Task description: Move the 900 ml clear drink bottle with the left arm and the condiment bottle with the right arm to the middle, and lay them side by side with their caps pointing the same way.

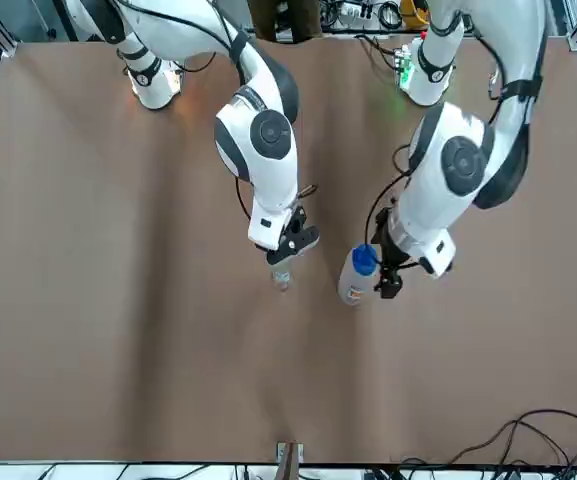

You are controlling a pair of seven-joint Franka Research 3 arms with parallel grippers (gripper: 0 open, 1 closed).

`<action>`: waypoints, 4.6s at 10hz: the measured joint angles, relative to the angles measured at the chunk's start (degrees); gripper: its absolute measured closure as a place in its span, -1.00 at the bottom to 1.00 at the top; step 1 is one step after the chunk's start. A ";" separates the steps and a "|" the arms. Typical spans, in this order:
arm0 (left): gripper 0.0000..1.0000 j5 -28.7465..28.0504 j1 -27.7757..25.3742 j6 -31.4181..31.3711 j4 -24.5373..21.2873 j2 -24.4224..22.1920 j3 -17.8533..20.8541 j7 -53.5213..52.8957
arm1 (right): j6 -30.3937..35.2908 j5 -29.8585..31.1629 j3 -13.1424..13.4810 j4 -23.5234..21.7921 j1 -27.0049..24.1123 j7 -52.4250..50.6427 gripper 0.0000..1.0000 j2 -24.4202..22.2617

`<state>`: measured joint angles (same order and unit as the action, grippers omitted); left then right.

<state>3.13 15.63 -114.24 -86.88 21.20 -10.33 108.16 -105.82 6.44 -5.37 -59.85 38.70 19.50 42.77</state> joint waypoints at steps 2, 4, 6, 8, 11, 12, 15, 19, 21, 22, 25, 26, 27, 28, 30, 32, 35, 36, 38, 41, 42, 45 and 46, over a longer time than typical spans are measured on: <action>-1.00 0.00 -0.43 4.40 0.54 -2.68 0.03 -11.23 | -0.13 0.08 0.04 0.09 -0.02 0.00 0.07 0.02; -1.00 -0.66 -1.27 10.35 0.97 -5.22 0.01 -29.84 | -0.14 0.16 0.05 0.37 -0.02 0.00 -0.02 0.02; -1.00 -0.77 -1.41 14.12 1.01 -7.30 0.02 -50.71 | -0.14 0.20 0.07 0.40 -0.03 0.00 -0.22 0.02; -1.00 -1.19 -1.58 14.46 1.05 -8.15 0.18 -66.19 | -0.16 0.24 0.12 0.69 -0.07 0.00 -0.67 0.02; -1.00 -1.86 -4.66 14.71 3.24 -9.28 0.21 -82.47 | -0.16 0.29 0.54 2.18 -0.73 0.10 -1.00 -0.67; -1.00 -1.86 -6.21 16.35 3.67 -10.59 0.19 -83.67 | 0.29 0.30 0.95 2.71 -1.69 0.17 -1.00 -1.94; -1.00 -1.85 -12.28 21.12 3.89 -15.29 0.20 -85.74 | 11.39 0.30 1.23 2.73 -10.11 -0.15 -1.00 -10.66; -1.00 -1.85 -14.33 22.19 3.76 -17.40 0.35 -87.93 | 13.69 0.17 1.04 -11.97 -24.18 -4.45 -1.00 -27.52; -1.00 -0.04 -14.61 22.42 2.92 -18.46 3.31 -92.75 | 16.14 -2.93 0.84 -20.66 -30.87 -8.70 -1.00 -36.30; -1.00 0.73 -14.90 22.45 2.28 -19.00 4.41 -95.00 | 17.10 -4.86 0.84 -24.46 -34.60 -11.48 -1.00 -40.29; -1.00 0.95 -15.40 22.48 1.70 -19.64 4.64 -96.65 | 18.93 -6.44 0.91 -34.58 -39.61 -13.50 -1.00 -49.61; -1.00 0.96 -15.37 22.48 1.60 -19.64 4.57 -96.60 | 19.00 -6.65 1.09 -36.17 -39.61 -13.43 -1.00 -50.78; -1.00 0.96 -15.23 22.48 1.58 -19.64 4.45 -96.57 | 18.93 -6.96 1.71 -36.47 -39.64 -13.43 -1.00 -50.98; -1.00 0.96 -15.01 22.48 1.60 -19.64 4.38 -96.56 | 18.77 -7.17 2.44 -36.38 -39.70 -13.43 -1.00 -50.98; -1.00 0.96 -14.91 22.47 1.66 -19.65 4.30 -96.56 | 18.89 -8.02 3.90 -34.90 -39.78 -13.45 -0.97 -50.98; -1.00 0.96 -15.10 22.47 1.67 -19.65 4.36 -96.61 | 20.85 -8.78 4.15 -31.48 -39.81 -13.45 -0.97 -49.98; -1.00 0.96 -15.28 22.46 1.58 -19.49 4.61 -96.64 | 24.27 -8.13 4.04 -25.89 -39.79 -13.48 -0.95 -45.99; -1.00 0.96 -15.35 22.45 1.56 -19.27 4.62 -96.65 | 24.62 -7.97 3.93 -24.70 -39.78 -13.48 -0.95 -44.78; -1.00 0.96 -15.44 22.44 1.54 -18.92 4.63 -96.65 | 24.96 -7.95 3.66 -23.80 -39.66 -13.49 -0.96 -43.62; -1.00 0.96 -15.44 22.44 1.54 -18.89 4.63 -96.66 | 25.21 -7.95 3.48 -23.70 -38.71 -13.48 -0.96 -43.56; -1.00 0.96 -15.44 22.44 1.54 -18.89 4.63 -96.66 | 25.33 -7.94 3.43 -23.69 -38.20 -13.47 -0.96 -43.56; -1.00 0.96 -15.46 22.43 1.54 -18.89 4.68 -96.66 | 25.44 -7.88 3.42 -23.68 -37.41 -13.44 -0.96 -43.56; -1.00 0.96 -15.46 22.43 1.54 -18.89 4.68 -96.66 | 25.44 -7.87 3.42 -23.68 -37.41 -13.44 -0.96 -43.56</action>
